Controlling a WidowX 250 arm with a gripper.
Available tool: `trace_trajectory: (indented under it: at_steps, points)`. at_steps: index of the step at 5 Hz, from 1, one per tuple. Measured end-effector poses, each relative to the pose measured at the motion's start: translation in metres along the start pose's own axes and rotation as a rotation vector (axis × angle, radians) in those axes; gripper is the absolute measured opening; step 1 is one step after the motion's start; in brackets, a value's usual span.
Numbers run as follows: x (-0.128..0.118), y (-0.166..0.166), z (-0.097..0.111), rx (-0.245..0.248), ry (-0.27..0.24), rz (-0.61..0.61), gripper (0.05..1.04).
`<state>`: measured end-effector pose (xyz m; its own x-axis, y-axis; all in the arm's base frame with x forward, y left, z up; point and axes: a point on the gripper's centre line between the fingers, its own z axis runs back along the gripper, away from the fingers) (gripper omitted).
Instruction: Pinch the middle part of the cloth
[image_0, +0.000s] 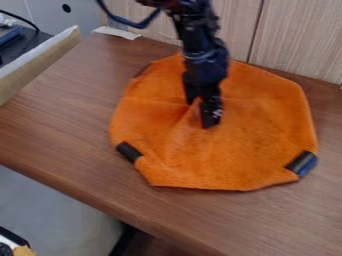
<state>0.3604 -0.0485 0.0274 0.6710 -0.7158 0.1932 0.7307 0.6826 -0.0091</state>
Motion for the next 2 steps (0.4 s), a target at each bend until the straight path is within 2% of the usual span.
trace_trajectory:
  at_steps: [2]
  points:
    - [0.046,-0.037,-0.009,-0.047,0.000,-0.148,1.001]
